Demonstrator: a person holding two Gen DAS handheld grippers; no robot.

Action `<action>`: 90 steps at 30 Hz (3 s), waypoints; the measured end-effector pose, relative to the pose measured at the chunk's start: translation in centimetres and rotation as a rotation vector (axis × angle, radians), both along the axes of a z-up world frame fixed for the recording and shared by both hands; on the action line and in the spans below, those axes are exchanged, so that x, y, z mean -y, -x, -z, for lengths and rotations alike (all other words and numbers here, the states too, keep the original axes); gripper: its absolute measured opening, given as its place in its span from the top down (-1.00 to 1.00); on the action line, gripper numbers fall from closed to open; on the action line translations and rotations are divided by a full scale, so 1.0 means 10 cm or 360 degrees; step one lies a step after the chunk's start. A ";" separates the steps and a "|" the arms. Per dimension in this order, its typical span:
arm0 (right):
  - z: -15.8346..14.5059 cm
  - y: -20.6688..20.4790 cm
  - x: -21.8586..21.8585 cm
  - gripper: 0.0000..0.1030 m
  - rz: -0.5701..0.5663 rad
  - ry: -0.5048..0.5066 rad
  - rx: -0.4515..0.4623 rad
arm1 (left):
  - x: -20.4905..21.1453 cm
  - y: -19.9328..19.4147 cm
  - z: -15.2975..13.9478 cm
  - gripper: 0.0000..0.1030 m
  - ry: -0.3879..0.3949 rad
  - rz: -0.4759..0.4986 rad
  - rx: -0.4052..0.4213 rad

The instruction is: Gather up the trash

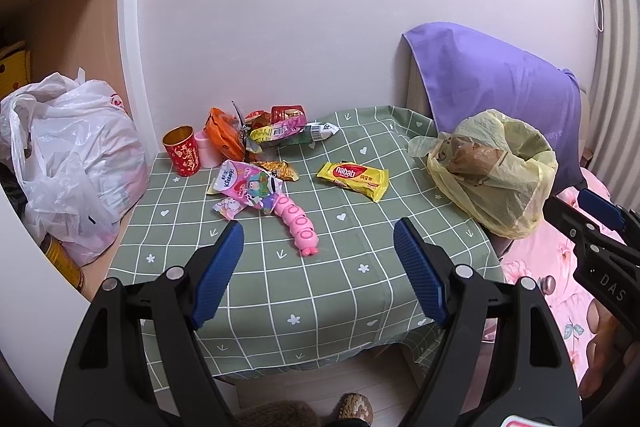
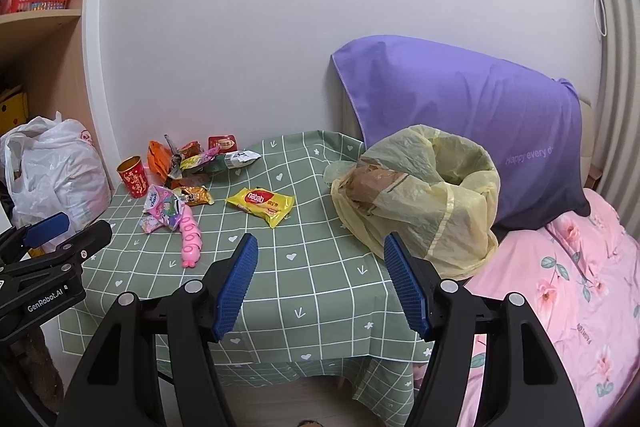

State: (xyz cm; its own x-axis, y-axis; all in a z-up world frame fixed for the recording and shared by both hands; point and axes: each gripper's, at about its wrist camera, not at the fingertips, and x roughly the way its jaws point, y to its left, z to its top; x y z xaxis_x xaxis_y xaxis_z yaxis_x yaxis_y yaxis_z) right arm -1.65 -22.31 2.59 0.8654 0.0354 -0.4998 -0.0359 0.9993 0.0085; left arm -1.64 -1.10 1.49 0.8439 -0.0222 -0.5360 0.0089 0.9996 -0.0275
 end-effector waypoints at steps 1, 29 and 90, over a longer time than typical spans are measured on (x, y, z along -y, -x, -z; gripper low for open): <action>0.00 0.00 0.00 -0.21 0.0001 0.0000 0.0001 | 0.00 0.00 0.00 -0.43 0.0001 0.0001 0.0000; 0.01 -0.07 0.07 -0.21 -0.0005 -0.0005 -0.0012 | -0.04 -0.08 -0.03 -0.43 0.0017 -0.0011 0.0023; 1.25 -3.14 -0.88 -0.17 -0.0852 0.0157 -0.0504 | -1.58 -2.16 0.82 -0.53 0.0174 -0.0113 -0.0351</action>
State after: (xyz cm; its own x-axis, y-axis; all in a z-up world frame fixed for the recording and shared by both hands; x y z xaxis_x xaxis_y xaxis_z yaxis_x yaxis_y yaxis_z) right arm 29.75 -13.49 -9.88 0.5499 0.3633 -0.7521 -0.5420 0.8403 0.0096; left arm 19.91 14.68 -6.67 0.7085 -0.0350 -0.7048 -0.0792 0.9885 -0.1287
